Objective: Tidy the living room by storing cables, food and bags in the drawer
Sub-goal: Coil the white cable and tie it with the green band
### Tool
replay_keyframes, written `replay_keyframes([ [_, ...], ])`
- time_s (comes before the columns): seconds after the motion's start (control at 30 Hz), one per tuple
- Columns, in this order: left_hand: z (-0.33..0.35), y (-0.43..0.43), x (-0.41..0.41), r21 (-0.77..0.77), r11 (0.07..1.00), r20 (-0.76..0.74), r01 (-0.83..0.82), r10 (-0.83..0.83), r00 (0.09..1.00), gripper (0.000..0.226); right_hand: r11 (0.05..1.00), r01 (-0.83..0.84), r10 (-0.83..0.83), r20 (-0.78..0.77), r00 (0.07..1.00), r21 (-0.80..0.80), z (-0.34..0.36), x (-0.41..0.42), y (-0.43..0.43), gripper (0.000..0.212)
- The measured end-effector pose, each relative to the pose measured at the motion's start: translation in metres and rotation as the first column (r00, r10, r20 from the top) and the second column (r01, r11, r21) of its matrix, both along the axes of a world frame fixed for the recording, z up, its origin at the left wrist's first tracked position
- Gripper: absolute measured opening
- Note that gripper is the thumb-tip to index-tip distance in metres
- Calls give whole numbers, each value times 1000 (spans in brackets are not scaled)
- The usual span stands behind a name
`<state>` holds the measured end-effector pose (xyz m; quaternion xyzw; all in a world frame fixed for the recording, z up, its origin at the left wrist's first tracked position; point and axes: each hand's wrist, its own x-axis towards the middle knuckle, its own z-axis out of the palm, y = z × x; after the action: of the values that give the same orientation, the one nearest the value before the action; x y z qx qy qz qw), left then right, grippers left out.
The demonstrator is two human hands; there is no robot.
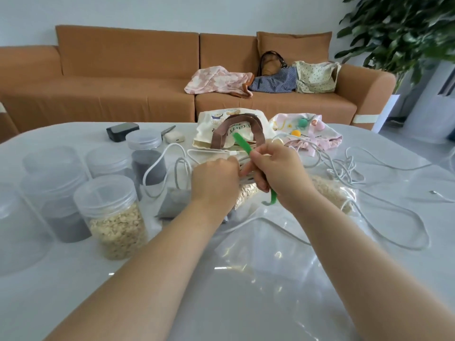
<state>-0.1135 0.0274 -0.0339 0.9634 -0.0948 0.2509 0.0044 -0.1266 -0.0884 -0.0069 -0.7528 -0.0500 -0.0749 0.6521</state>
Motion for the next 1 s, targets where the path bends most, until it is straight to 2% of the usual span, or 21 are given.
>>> replay_keyframes([
  [0.1,-2,5,-1,-22,999,2,24,-24,1000,16,1000,-4,5,-61,998,20,-5,-7,0,21],
  [0.17,-5,8,-2,-79,994,41,72,-69,997,6,998,-22,28,-98,995,61,-6,-10,3,21],
  [0.27,-4,7,-2,-14,999,63,47,-46,997,26,988,-4,16,-78,997,153,-4,-8,6,19],
  [0.37,-5,7,-4,9,998,71,56,-56,996,31,974,18,1,-84,996,225,2,-3,8,14],
  [0.47,-6,6,-2,15,997,90,73,-74,993,32,982,-30,46,-81,996,187,6,-2,11,20],
  [0.53,-4,7,-4,46,998,94,51,-56,994,23,981,-64,71,-36,997,183,12,1,11,22],
  [0.63,-3,5,-3,81,996,-54,24,-20,998,20,979,-90,93,-3,996,185,18,5,11,22],
  [0.8,-4,7,-4,72,996,-47,50,-47,998,26,981,0,16,-84,996,192,9,6,15,21],
  [0.87,-4,8,-3,66,996,-25,58,-57,998,23,989,31,-10,-141,990,146,6,6,14,21],
  [1.0,1,8,-5,35,999,-49,34,-32,998,21,999,38,-38,-141,989,-4,6,4,11,24],
])
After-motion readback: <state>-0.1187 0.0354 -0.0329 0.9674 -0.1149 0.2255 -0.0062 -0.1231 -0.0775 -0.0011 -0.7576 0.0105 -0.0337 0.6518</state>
